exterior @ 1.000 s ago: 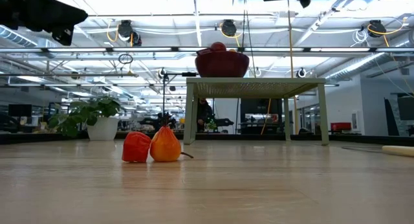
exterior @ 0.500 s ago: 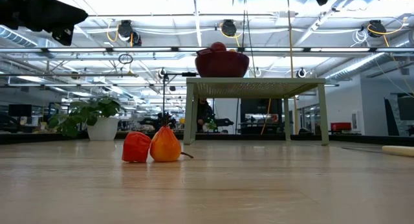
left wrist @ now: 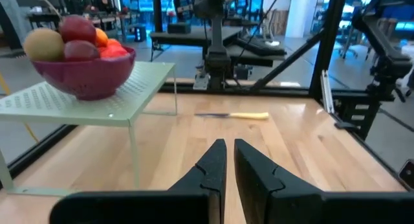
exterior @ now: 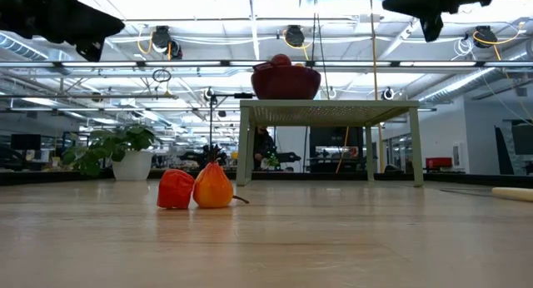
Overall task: Pick & Place Fruit
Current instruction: Put the pear into the dark red colander on the shelf
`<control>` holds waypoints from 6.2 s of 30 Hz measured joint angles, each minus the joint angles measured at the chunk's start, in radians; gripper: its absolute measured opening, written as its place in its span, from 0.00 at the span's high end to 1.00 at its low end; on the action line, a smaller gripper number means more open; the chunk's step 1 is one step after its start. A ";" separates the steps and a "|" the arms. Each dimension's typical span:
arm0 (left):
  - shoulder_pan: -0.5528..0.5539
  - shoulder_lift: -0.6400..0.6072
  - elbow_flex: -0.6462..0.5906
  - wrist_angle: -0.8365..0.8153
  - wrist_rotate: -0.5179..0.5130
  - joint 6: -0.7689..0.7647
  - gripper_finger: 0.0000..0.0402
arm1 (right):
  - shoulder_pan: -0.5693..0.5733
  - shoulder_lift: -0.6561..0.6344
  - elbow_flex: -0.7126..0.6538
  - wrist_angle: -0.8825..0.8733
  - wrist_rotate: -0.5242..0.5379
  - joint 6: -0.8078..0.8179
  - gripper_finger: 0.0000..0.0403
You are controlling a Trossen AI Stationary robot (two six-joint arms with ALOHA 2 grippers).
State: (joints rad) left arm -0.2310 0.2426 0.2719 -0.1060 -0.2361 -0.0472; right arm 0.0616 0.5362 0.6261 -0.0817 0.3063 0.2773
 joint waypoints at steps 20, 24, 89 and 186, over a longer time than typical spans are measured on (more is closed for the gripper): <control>-0.047 0.598 0.317 -0.066 -0.009 -0.132 0.92 | 0.000 -0.306 -0.102 -0.008 -0.078 -0.083 1.00; -0.090 0.702 0.413 -0.145 -0.009 -0.197 0.92 | 0.000 -0.321 -0.102 -0.048 -0.103 -0.087 1.00; -0.241 1.441 0.830 -0.276 0.070 -0.606 0.37 | 0.000 -0.322 -0.293 0.115 -0.310 -0.062 1.00; -0.030 1.137 0.830 0.049 -0.359 -0.179 0.79 | -0.001 -0.322 -0.291 0.116 -0.308 -0.061 1.00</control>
State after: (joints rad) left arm -0.2610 1.3796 1.1023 -0.0573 -0.5954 -0.2266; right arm 0.0610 0.2138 0.3347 0.0341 -0.0019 0.2161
